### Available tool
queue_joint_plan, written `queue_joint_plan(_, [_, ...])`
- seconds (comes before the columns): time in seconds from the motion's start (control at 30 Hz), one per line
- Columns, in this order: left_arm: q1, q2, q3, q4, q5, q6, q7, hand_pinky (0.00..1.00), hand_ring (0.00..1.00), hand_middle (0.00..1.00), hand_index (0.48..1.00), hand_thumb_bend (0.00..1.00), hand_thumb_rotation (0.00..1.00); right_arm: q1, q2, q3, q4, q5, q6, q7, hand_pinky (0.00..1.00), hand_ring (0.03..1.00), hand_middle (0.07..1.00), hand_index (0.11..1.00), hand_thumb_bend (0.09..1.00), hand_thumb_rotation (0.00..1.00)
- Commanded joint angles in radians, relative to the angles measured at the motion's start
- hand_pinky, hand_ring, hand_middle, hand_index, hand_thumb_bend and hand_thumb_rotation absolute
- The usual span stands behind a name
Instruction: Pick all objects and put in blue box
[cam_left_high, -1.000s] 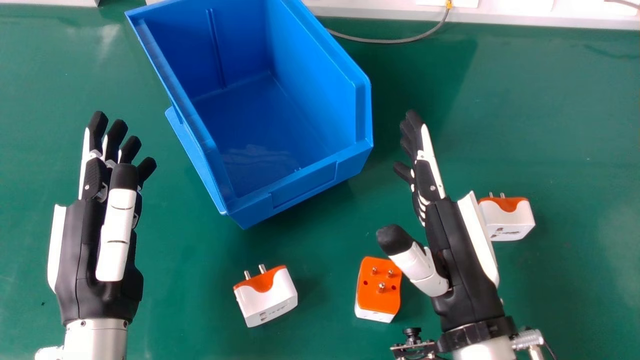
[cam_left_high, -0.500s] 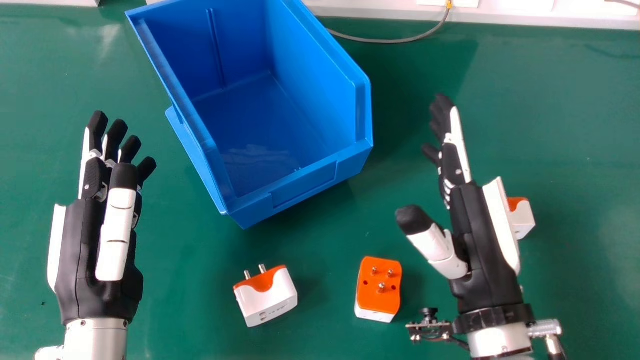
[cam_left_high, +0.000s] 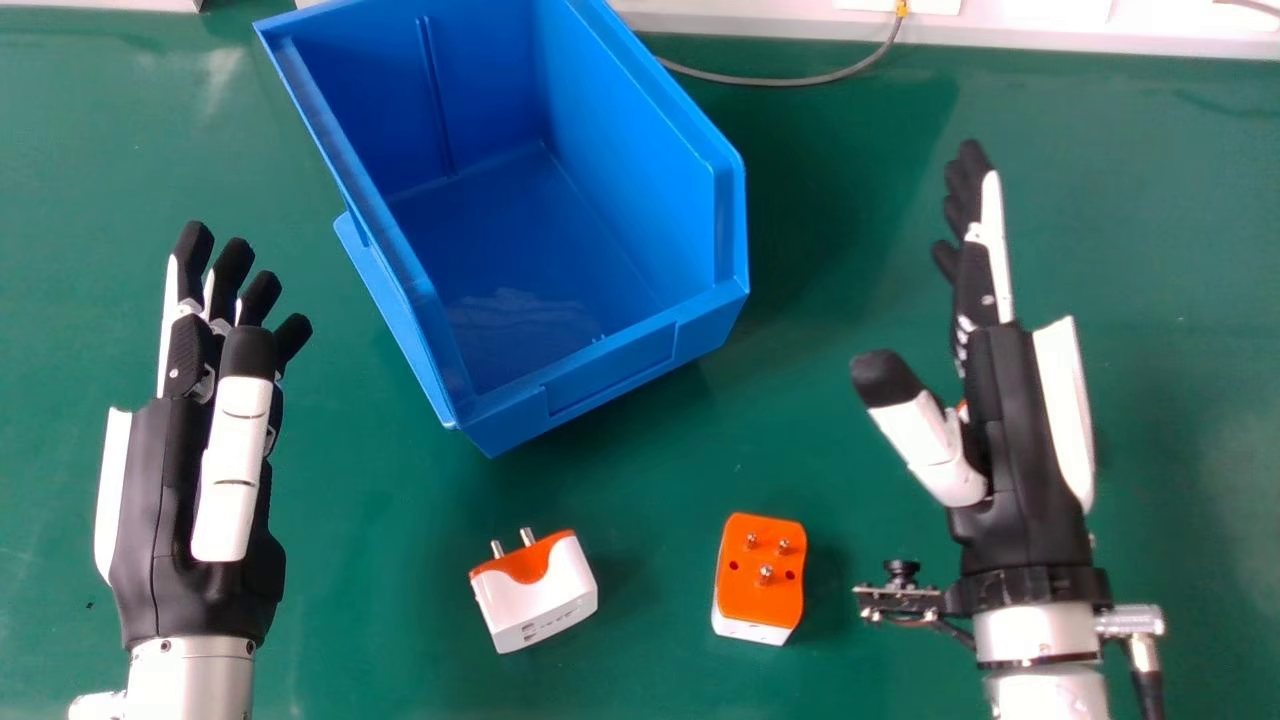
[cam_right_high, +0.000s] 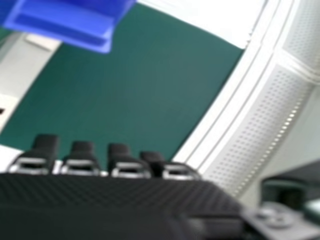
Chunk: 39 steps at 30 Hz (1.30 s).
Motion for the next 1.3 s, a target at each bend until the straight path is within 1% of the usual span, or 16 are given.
queue_joint_plan(0.0, [-0.004, 0.007, 0.001, -0.010, 0.005, -0.017, -0.004, 0.92, 0.97, 0.99, 0.988, 0.72, 0.78, -0.033, -0.012, -0.020, 0.009, -0.005, -0.028, -0.025, 0.97, 0.999, 1.000, 1.000, 0.868, 1.00])
queue_joint_plan(0.03, [-0.003, 0.007, 0.001, -0.011, 0.005, -0.018, -0.004, 0.92, 0.97, 0.99, 0.988, 0.73, 0.78, -0.039, -0.017, -0.025, 0.017, -0.009, -0.028, -0.030, 0.97, 1.000, 1.000, 1.000, 0.868, 1.00])
queue_joint_plan(0.17, [-0.001, 0.006, 0.000, -0.014, -0.006, -0.016, -0.011, 0.92, 0.97, 0.99, 0.989, 0.73, 0.78, -0.055, -0.031, -0.045, 0.026, -0.063, 0.004, -0.074, 0.97, 1.000, 1.000, 1.000, 0.867, 1.00])
queue_joint_plan(0.2, [-0.001, 0.006, 0.000, -0.014, -0.004, -0.016, -0.010, 0.92, 0.97, 0.99, 0.989, 0.73, 0.78, -0.059, -0.039, -0.050, 0.022, -0.089, 0.032, -0.083, 0.97, 1.000, 1.000, 1.000, 0.860, 1.00])
queue_joint_plan(0.33, [0.000, 0.006, 0.000, -0.014, -0.001, -0.017, -0.010, 0.92, 0.97, 0.99, 0.989, 0.73, 0.78, -0.057, -0.064, -0.060, -0.039, -0.214, 0.230, -0.079, 0.97, 1.000, 1.000, 1.000, 0.839, 1.00])
queue_joint_plan(0.4, [0.000, 0.006, 0.001, -0.014, -0.003, -0.015, -0.010, 0.93, 0.97, 0.99, 0.989, 0.73, 0.78, -0.061, -0.090, -0.051, -0.062, -0.319, 0.332, -0.088, 0.98, 1.000, 1.000, 1.000, 0.827, 1.00])
queue_joint_plan(0.53, [0.000, 0.006, 0.001, -0.017, 0.000, -0.014, -0.006, 0.93, 0.97, 0.99, 0.989, 0.73, 0.78, -0.072, -0.158, 0.000, -0.088, -0.545, 0.523, -0.067, 0.98, 1.000, 1.000, 1.000, 0.817, 1.00])
queue_joint_plan(0.67, [-0.001, 0.006, 0.001, -0.013, -0.005, -0.013, -0.009, 0.92, 0.97, 0.99, 0.988, 0.73, 0.78, -0.076, -0.185, 0.052, -0.105, -0.658, 0.659, -0.014, 0.97, 1.000, 1.000, 1.000, 0.819, 1.00])
queue_joint_plan(0.8, [0.000, 0.006, 0.000, -0.015, -0.009, -0.014, -0.014, 0.92, 0.97, 0.99, 0.988, 0.73, 0.78, -0.082, -0.204, 0.095, -0.118, -0.724, 0.762, 0.057, 0.97, 1.000, 1.000, 1.000, 0.831, 0.98])
queue_joint_plan(0.9, [0.000, 0.005, 0.002, -0.016, -0.013, -0.011, -0.015, 0.92, 0.97, 0.99, 0.988, 0.73, 0.78, -0.085, -0.216, 0.114, -0.135, -0.742, 0.813, 0.110, 0.97, 1.000, 1.000, 1.000, 0.831, 0.98])
queue_joint_plan(0.93, [0.000, 0.005, 0.002, -0.017, -0.013, -0.011, -0.015, 0.92, 0.97, 0.99, 0.988, 0.73, 0.78, -0.087, -0.222, 0.120, -0.142, -0.749, 0.834, 0.140, 0.98, 1.000, 1.000, 1.000, 0.845, 0.94])
queue_joint_plan(1.03, [-0.001, 0.007, 0.004, -0.015, -0.002, -0.014, -0.011, 0.92, 0.97, 0.99, 0.988, 0.73, 0.78, -0.096, -0.237, 0.131, -0.157, -0.763, 0.886, 0.215, 0.98, 1.000, 1.000, 1.000, 0.845, 0.94])
queue_joint_plan(1.07, [-0.002, 0.007, 0.005, -0.014, 0.002, -0.015, -0.009, 0.92, 0.97, 0.98, 0.987, 0.73, 0.78, -0.101, -0.243, 0.133, -0.159, -0.765, 0.898, 0.234, 0.98, 1.000, 1.000, 1.000, 0.858, 0.88])
queue_joint_plan(1.17, [-0.002, 0.006, 0.006, -0.014, -0.005, -0.013, -0.011, 0.92, 0.97, 0.98, 0.987, 0.73, 0.78, -0.114, -0.256, 0.137, -0.167, -0.758, 0.934, 0.301, 0.98, 1.000, 1.000, 1.000, 0.858, 0.88])
queue_joint_plan(1.2, [-0.003, 0.007, 0.006, -0.013, -0.004, -0.015, -0.011, 0.92, 0.96, 0.98, 0.987, 0.73, 0.78, -0.119, -0.258, 0.140, -0.168, -0.760, 0.947, 0.318, 0.98, 1.000, 1.000, 1.000, 0.869, 0.81])
queue_joint_plan(1.27, [-0.003, 0.007, 0.006, -0.012, -0.004, -0.017, -0.012, 0.92, 0.96, 0.98, 0.987, 0.73, 0.78, -0.124, -0.265, 0.146, -0.170, -0.762, 0.962, 0.336, 0.98, 1.000, 1.000, 1.000, 0.869, 0.81])
